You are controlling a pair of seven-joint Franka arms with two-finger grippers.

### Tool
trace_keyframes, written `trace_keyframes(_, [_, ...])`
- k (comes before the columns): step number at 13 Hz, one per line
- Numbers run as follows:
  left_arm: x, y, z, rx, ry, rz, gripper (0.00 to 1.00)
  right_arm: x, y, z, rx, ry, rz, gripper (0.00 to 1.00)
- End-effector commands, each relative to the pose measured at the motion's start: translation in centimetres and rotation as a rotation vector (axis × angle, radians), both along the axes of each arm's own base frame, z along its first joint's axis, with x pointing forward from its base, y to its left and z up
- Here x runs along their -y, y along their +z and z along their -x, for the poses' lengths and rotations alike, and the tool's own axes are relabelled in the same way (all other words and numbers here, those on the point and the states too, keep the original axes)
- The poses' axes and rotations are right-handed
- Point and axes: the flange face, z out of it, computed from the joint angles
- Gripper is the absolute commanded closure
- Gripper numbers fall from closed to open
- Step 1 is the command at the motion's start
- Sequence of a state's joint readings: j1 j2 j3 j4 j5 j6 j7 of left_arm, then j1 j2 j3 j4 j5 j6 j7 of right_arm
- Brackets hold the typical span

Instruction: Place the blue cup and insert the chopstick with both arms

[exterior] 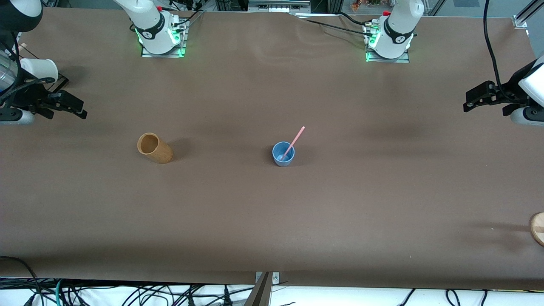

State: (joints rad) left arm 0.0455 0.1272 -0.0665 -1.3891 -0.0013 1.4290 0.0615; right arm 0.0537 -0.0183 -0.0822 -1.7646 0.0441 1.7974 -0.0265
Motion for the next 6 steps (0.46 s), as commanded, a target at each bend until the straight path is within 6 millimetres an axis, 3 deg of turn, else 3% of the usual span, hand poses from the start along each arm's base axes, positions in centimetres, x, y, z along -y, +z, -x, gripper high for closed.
trace_keyframes(1, [0.1,0.1,0.3,-0.006,-0.022,0.002,0.00,0.7,2.3,0.1,0.047,0.022,0.022,0.00])
trace_keyframes(3, [-0.1,0.2,0.3,-0.005,-0.019,0.000,0.00,1.5,2.3,0.4,0.041,0.037,0.023,0.00])
trace_keyframes(6, [-0.1,0.3,0.3,-0.003,-0.017,0.000,0.00,0.3,2.1,0.3,0.033,0.058,0.026,0.00])
